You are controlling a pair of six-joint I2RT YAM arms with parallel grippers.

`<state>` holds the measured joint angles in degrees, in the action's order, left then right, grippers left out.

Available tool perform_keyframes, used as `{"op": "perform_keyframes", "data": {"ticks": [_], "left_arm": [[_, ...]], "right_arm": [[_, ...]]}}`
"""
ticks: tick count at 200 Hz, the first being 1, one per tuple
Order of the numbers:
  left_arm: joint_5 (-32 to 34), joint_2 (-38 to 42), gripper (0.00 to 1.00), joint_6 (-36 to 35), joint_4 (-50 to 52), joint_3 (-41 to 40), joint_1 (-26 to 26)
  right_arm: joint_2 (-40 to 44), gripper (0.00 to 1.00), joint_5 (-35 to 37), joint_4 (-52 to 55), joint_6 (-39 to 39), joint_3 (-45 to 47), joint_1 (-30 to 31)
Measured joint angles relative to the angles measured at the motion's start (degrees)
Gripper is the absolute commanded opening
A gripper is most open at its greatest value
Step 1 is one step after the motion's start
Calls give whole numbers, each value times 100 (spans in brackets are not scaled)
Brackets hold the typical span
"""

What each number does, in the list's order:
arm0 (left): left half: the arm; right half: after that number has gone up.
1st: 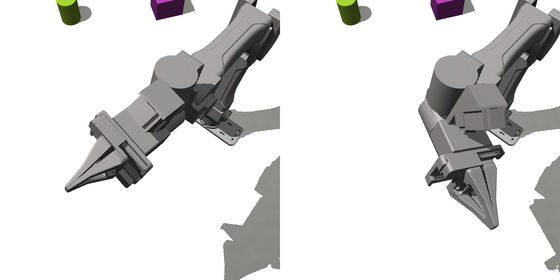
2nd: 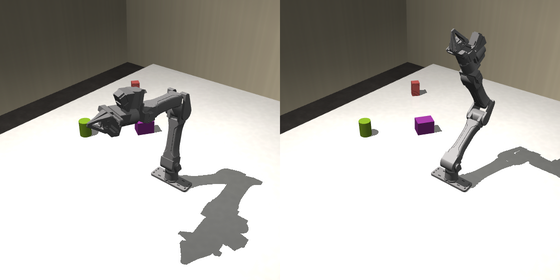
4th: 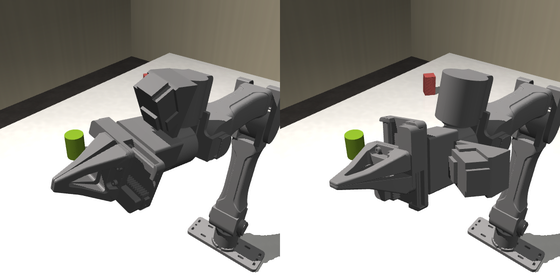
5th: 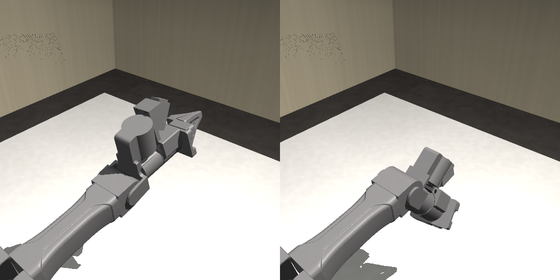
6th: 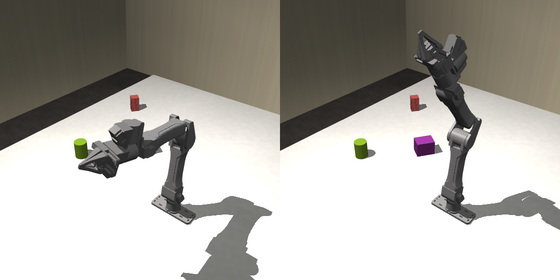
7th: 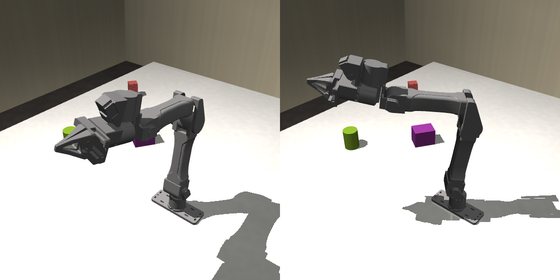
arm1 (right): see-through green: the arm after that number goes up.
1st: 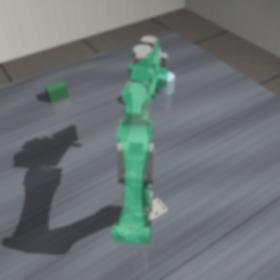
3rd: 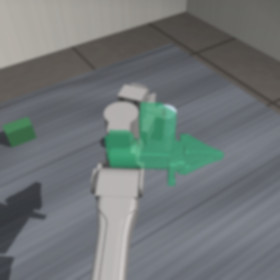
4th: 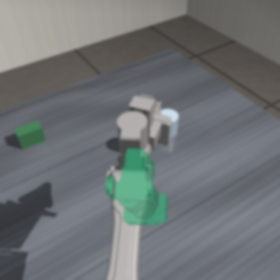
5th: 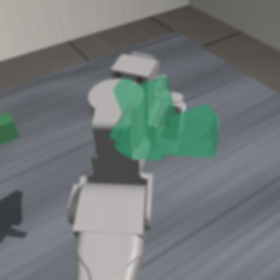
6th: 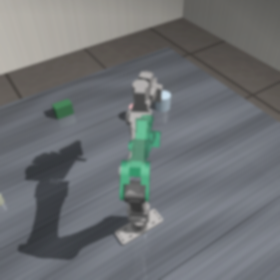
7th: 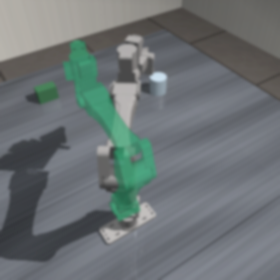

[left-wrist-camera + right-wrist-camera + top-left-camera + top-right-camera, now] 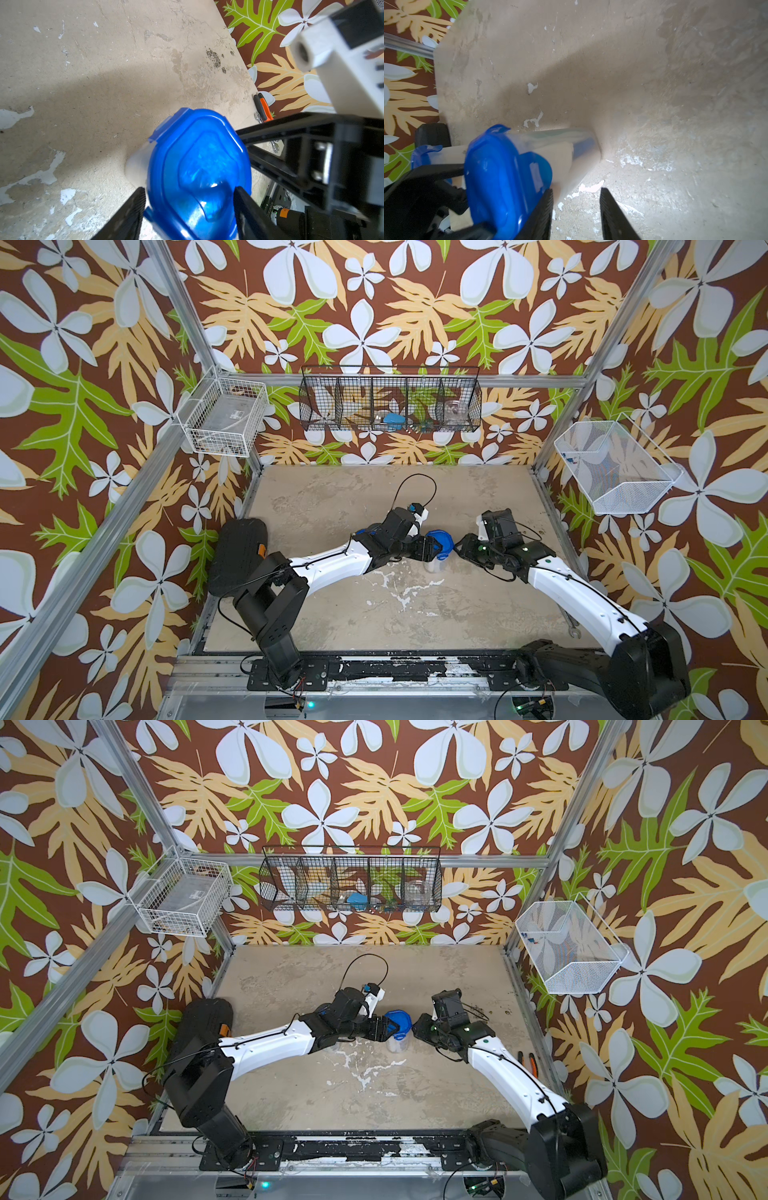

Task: Take out toiletry kits
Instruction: Adjust the container at the center of the board, then unfasten the latch on the container.

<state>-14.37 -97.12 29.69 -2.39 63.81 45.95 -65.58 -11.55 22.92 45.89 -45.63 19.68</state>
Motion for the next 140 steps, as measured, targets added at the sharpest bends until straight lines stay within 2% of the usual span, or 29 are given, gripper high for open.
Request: {"op": "perform_keyframes", "data": {"ticks": [25,35,62,82,96,118,140], "left_arm": [[61,-4,76,15,26,4,9],[68,-7,83,15,46,24,9],[168,81,92,20,87,61,9],[214,173,92,9,68,234,7],[280,105,90,-55,55,439,7],[332,-129,87,-142,52,592,7],[315,-240,86,-173,190,487,7]], "right_arm": [[973,43,271,-1019,417,850,-15],[1287,43,345,-1493,651,1250,-11],[1484,41,442,-2315,1209,1676,-166],[1419,43,197,-3145,1598,2006,-249],[1508,47,-31,-3783,1976,2468,-243],[1569,48,-35,-4734,2629,3171,-247],[1303,48,-87,-5379,2933,3279,-243]]}}
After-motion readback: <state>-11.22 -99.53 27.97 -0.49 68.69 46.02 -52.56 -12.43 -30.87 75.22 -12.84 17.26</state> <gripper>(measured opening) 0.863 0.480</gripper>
